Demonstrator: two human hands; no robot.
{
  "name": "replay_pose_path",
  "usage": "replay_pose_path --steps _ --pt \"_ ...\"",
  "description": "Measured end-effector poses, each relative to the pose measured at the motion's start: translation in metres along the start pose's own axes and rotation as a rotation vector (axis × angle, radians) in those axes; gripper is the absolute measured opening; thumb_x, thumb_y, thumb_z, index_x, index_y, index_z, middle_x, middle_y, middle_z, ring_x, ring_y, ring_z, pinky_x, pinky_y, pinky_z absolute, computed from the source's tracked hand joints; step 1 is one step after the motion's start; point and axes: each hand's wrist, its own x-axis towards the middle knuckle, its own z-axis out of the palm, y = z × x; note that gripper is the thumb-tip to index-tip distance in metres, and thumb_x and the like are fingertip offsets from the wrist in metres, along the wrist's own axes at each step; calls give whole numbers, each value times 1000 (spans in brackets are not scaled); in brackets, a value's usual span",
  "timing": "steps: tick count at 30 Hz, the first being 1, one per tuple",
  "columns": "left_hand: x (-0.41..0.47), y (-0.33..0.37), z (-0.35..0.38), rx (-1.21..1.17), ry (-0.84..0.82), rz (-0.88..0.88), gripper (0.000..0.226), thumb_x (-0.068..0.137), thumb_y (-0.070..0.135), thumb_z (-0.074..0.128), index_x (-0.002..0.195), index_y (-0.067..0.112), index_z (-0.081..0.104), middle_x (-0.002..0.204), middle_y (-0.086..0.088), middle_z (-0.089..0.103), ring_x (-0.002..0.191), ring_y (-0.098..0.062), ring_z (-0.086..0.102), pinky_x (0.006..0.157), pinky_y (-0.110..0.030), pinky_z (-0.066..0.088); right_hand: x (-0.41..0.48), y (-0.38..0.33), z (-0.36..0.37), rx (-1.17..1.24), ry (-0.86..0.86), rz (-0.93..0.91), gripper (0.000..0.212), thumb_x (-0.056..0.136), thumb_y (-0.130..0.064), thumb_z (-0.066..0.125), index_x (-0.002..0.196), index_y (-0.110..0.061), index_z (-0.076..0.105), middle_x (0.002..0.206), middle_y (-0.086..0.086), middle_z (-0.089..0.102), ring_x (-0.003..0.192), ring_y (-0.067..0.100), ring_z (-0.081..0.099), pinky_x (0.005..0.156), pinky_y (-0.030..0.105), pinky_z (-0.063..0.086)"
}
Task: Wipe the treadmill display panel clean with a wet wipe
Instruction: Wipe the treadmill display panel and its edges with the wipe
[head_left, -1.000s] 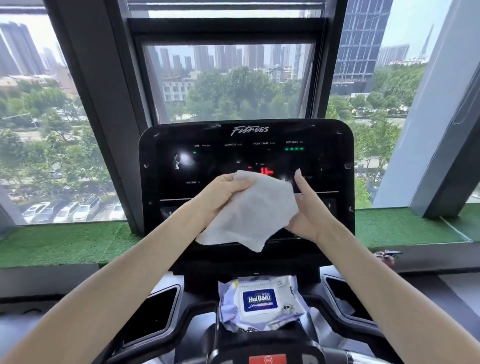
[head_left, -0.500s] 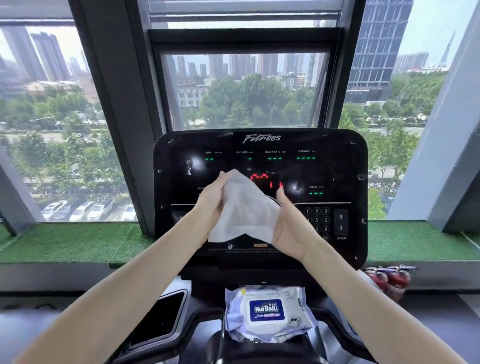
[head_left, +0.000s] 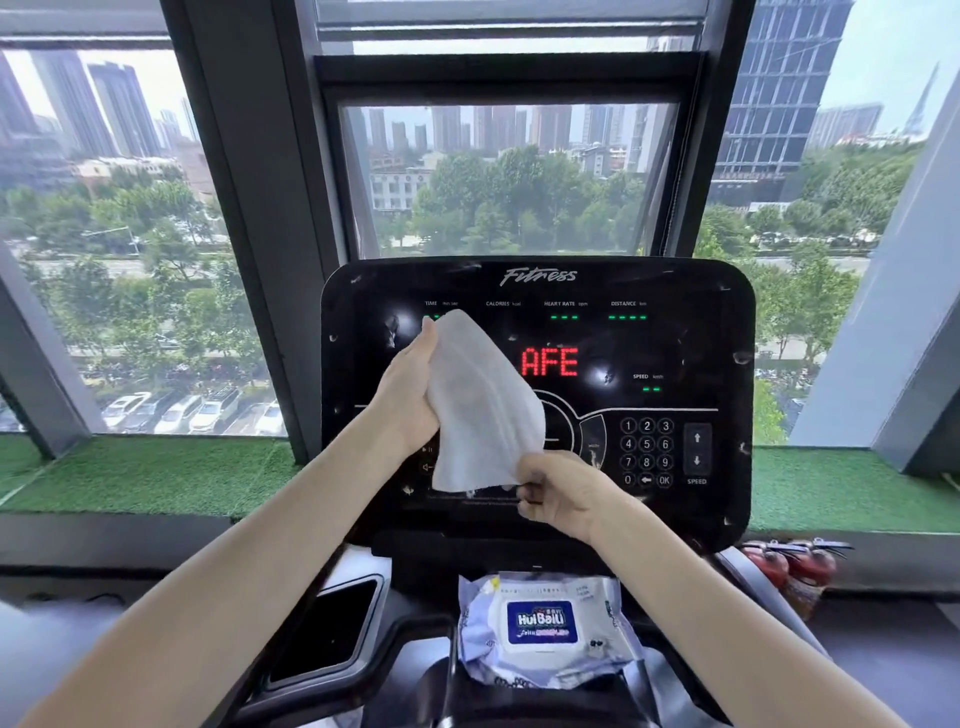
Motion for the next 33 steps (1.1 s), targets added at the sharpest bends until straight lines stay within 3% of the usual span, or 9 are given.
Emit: replay_pose_path --steps 3,7,10,12,16,20,22,28,33 --pt "0 9 -2 -59 -6 -22 48 94 47 45 117 7 60 105 -11 71 92 -25 69 67 -35 56 -5 0 -1 -89 -63 43 26 82 10 41 85 -4 62 65 8 63 52 11 50 47 23 44" --pt "3 23 -7 -101 -34 -3 51 93 48 46 124 8 57 108 -11 70 93 -23 69 64 -32 57 -4 -1 -8 -4 -136 -91 32 86 1 48 110 -10 66 98 11 70 85 17 62 73 30 51" --pt "-4 21 -6 -75 -84 -65 49 95 47 43 120 9 58 96 -9 72 85 -21 71 61 -30 58 0 -8 -3 -12 71 -222 19 85 -12 60 102 -8 68 91 11 68 76 15 62 62 25 49" --pt "-4 19 -6 -65 -124 -78 51 95 48 41 122 8 57 108 -10 70 96 -23 68 68 -31 58 1 -13 -2 -108 140 -333 18 87 -21 62 101 -12 67 92 4 66 79 12 60 66 23 47" --pt "-5 20 -2 -69 -149 -57 48 96 48 39 115 10 62 101 -7 72 94 -20 69 67 -30 57 -1 -14 -2 -147 -58 -358 22 90 -24 59 108 -13 66 103 -3 71 96 11 63 85 28 48" --pt "-6 21 -7 -75 -102 -59 47 96 46 41 116 10 62 106 -7 71 95 -20 69 68 -31 57 -1 -5 -1 32 -95 -290 9 89 -7 59 94 -6 66 81 4 70 64 9 64 58 21 51" --pt "-3 21 -14 -87 -60 -51 48 96 46 41 121 9 59 112 -9 69 98 -21 68 70 -33 56 -2 -2 -3 50 -84 -250 8 89 -4 57 91 -4 65 79 7 69 60 11 64 55 20 51" --pt "-1 22 -26 -94 -9 -64 47 95 46 42 118 9 61 106 -8 71 93 -21 69 68 -34 55 1 -3 -12 -134 39 -169 24 90 -6 51 110 -5 64 97 14 72 92 22 68 76 31 53" --pt "0 21 -23 -50 -68 -115 50 95 47 42 124 9 58 117 -10 66 100 -22 67 71 -33 57 0 -22 3 -32 -100 -235 40 91 -42 53 114 -11 62 112 5 68 107 16 61 92 31 46"
